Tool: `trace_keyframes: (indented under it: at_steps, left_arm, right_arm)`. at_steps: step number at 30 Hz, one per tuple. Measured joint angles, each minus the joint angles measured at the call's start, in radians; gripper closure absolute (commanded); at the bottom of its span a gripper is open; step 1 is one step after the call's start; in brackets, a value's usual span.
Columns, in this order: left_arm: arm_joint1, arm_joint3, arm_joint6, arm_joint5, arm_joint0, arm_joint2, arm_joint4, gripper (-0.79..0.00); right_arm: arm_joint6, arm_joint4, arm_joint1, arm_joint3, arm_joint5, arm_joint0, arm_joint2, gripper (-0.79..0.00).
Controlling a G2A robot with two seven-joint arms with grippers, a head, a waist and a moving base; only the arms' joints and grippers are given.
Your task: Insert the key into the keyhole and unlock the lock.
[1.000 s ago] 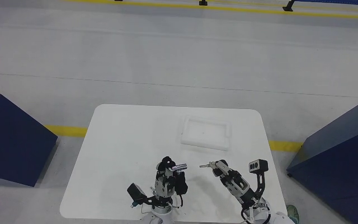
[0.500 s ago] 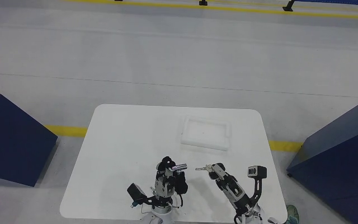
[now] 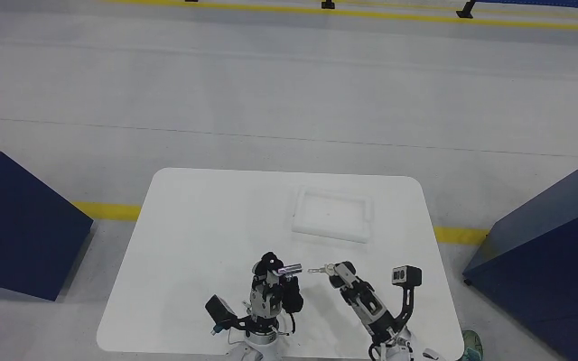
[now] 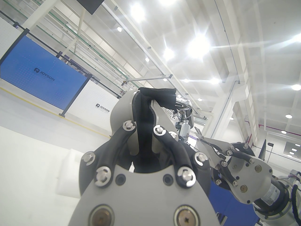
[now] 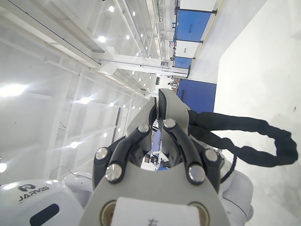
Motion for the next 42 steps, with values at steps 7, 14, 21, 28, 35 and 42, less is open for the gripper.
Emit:
trace_keyframes:
  at_steps: [7, 14, 21, 28, 35, 42]
  left_arm:
    - [0.0, 0.0, 0.0, 0.0, 0.0, 0.0, 0.0, 0.0]
    - [0.0, 0.0, 0.0, 0.0, 0.0, 0.0, 0.0, 0.0]
    - [0.0, 0.0, 0.0, 0.0, 0.0, 0.0, 0.0, 0.0]
    - [0.0, 0.0, 0.0, 0.0, 0.0, 0.0, 0.0, 0.0]
    - [0.0, 0.0, 0.0, 0.0, 0.0, 0.0, 0.0, 0.0]
    - [0.0, 0.0, 0.0, 0.0, 0.0, 0.0, 0.0, 0.0]
  right_arm:
    - [0.023, 0.013, -0.011, -0.002, 0.023, 0.005, 0.003, 0.0]
    - [0.042, 0.022, -0.021, -0.005, 0.042, 0.002, 0.009, 0.0]
    - [0.049, 0.025, -0.031, -0.008, 0.056, 0.002, 0.015, 0.0]
    - [0.053, 0.019, -0.042, -0.013, 0.066, 0.003, 0.017, 0.0]
    - [0.057, 0.008, -0.051, -0.014, 0.074, 0.001, 0.023, 0.0]
    - [0.058, -0.004, -0.06, -0.015, 0.083, -0.003, 0.029, 0.0]
